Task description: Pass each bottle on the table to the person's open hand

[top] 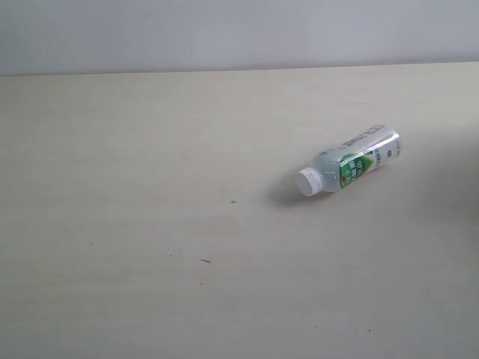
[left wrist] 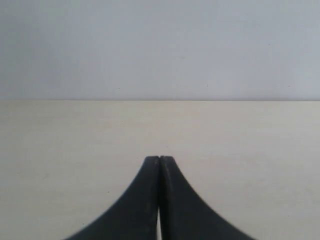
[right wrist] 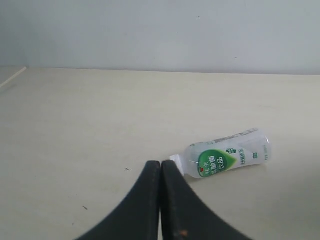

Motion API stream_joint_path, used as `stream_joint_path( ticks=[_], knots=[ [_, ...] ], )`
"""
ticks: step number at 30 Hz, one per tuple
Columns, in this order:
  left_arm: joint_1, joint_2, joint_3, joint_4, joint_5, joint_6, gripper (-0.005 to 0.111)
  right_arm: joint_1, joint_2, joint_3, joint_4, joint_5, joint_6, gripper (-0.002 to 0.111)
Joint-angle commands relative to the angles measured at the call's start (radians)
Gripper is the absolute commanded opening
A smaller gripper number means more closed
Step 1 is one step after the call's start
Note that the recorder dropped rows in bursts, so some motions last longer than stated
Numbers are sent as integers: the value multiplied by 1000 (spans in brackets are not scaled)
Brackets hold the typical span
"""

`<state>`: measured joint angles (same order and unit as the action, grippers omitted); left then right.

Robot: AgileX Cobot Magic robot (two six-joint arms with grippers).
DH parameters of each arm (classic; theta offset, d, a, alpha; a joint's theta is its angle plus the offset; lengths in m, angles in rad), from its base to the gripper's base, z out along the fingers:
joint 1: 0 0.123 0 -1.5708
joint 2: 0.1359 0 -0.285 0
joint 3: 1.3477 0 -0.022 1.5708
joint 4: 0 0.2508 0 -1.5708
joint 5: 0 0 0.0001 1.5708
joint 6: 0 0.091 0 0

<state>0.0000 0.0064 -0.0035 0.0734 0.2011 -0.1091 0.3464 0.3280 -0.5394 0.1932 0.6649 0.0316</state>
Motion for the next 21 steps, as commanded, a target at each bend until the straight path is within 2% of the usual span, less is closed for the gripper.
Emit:
stream_joint_path(
  ticks=[1, 21],
  knots=[
    [0, -6, 3, 3, -2, -2, 0, -3, -3, 4, -3, -7, -1, 0],
    [0, -6, 3, 3, -2, 0, 0, -3, -3, 4, 8, -7, -26, 0]
  ],
)
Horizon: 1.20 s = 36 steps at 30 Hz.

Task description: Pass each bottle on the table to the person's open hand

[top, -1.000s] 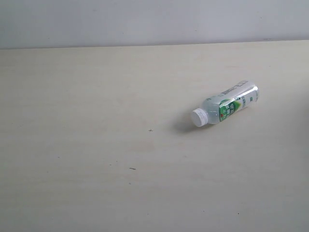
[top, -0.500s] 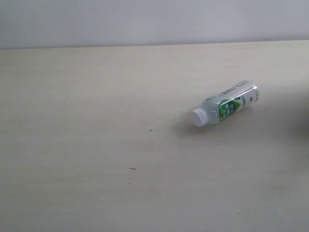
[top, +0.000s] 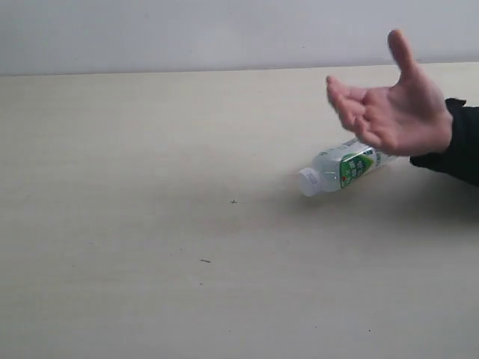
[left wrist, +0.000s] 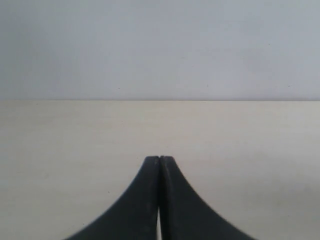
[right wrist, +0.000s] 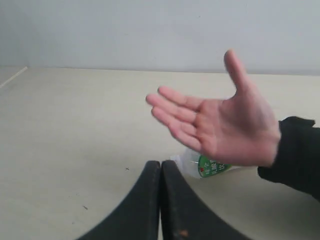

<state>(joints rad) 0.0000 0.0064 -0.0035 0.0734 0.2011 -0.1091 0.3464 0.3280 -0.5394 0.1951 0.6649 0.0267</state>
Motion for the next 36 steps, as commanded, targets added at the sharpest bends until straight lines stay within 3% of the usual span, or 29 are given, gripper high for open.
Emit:
stream_joint_path(
  ticks=[1, 13, 20, 24, 29, 32, 36],
  knots=[
    [0, -6, 3, 3, -2, 0, 0, -3, -3, 4, 6, -7, -21, 0],
    [0, -6, 3, 3, -2, 0, 0, -3, -1, 20, 6, 2, -55, 0],
    [0, -6, 3, 3, -2, 0, 0, -3, 36, 42, -18, -306, -119, 0],
    [0, -6, 3, 3, -2, 0, 0, -3, 184, -20, -267, -397, -44, 0],
    [0, -6, 3, 3, -2, 0, 0, -5, 543, -279, -776, -122, 324, 0],
    [0, -6, 3, 3, -2, 0, 0, -5, 759, -498, -888, 109, 330, 0],
    [0, -6, 3, 3, -2, 0, 0, -5, 986, -765, -848, 296, 250, 0]
  ],
)
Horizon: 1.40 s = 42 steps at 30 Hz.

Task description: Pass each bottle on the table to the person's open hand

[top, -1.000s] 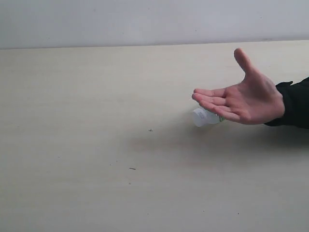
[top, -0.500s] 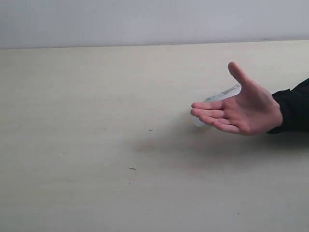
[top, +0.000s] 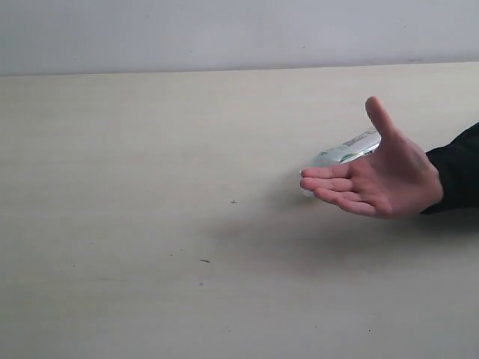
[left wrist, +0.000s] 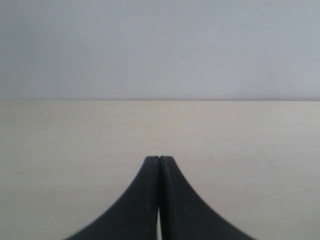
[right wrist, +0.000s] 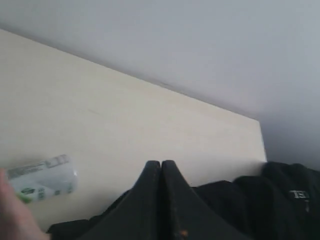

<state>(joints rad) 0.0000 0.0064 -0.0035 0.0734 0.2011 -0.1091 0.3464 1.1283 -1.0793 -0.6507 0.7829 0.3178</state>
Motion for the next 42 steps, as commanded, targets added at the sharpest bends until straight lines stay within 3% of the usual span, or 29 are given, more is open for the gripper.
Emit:
stream_joint_path(
  ticks=[1, 5, 9, 11, 14, 17, 24, 26, 29, 32, 37, 42],
  knots=[
    [0, -6, 3, 3, -2, 0, 0, -5, 246, -294, 30, 222, -41, 0],
    [0, -6, 3, 3, -2, 0, 0, -25, 454, -487, 219, 310, -43, 0],
    [0, -6, 3, 3, -2, 0, 0, -57, 599, -574, 364, 314, -27, 0],
    [0, -6, 3, 3, -2, 0, 0, -67, 654, -599, 378, 277, 48, 1],
    [0, -6, 3, 3, -2, 0, 0, -67, 710, -617, 382, 215, 203, 12],
    [0, -6, 3, 3, -2, 0, 0, -67, 733, -617, 406, 206, 200, 18],
    [0, -6, 3, 3, -2, 0, 0, -67, 735, -617, 419, 225, 95, 18],
    [0, -6, 3, 3, -2, 0, 0, -67, 737, -617, 423, 232, 102, 30],
    [0, -6, 3, 3, -2, 0, 0, -67, 767, -604, 429, 235, 207, 59],
    [0, -6, 3, 3, -2, 0, 0, -58, 829, -572, 439, 206, 332, 76],
    [0, -6, 3, 3, -2, 0, 0, -32, 907, -570, 412, 194, 578, 91],
    [0, -6, 3, 3, -2, 0, 0, -21, 955, -566, 437, 222, 759, 92]
  ],
)
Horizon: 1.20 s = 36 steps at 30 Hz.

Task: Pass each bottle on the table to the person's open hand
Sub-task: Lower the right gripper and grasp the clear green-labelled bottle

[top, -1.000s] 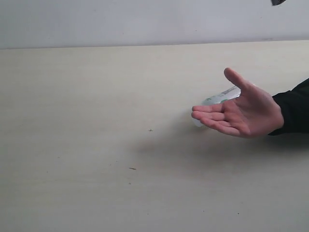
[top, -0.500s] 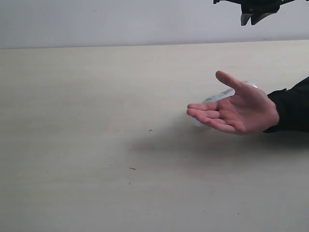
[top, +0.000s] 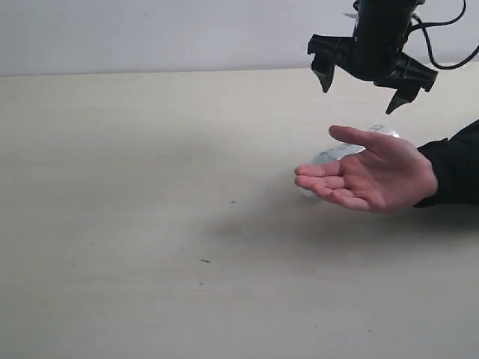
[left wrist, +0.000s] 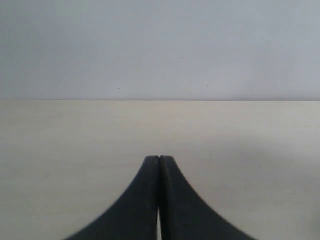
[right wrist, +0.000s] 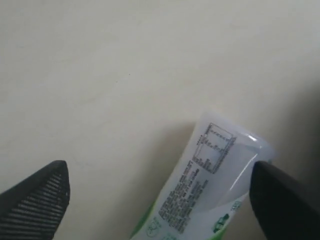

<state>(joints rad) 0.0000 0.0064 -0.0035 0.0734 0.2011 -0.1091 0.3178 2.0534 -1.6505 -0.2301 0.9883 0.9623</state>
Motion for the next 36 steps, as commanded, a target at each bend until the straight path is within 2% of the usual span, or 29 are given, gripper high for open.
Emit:
stream_joint_path(
  ticks=[1, 13, 31, 33, 36],
  knots=[
    [0, -6, 3, 3, -2, 0, 0, 8, 47, 5, 37, 36, 124, 92],
    [0, -6, 3, 3, -2, 0, 0, 8, 111, 9, 103, 85, 128, 92],
    [0, -6, 3, 3, -2, 0, 0, 8, 195, 9, 117, 50, 86, 92],
    [0, -6, 3, 3, -2, 0, 0, 8, 195, 9, 117, 46, 78, 88],
    [0, -6, 3, 3, -2, 0, 0, 8, 195, 9, 117, 26, 52, 72]
  ],
)
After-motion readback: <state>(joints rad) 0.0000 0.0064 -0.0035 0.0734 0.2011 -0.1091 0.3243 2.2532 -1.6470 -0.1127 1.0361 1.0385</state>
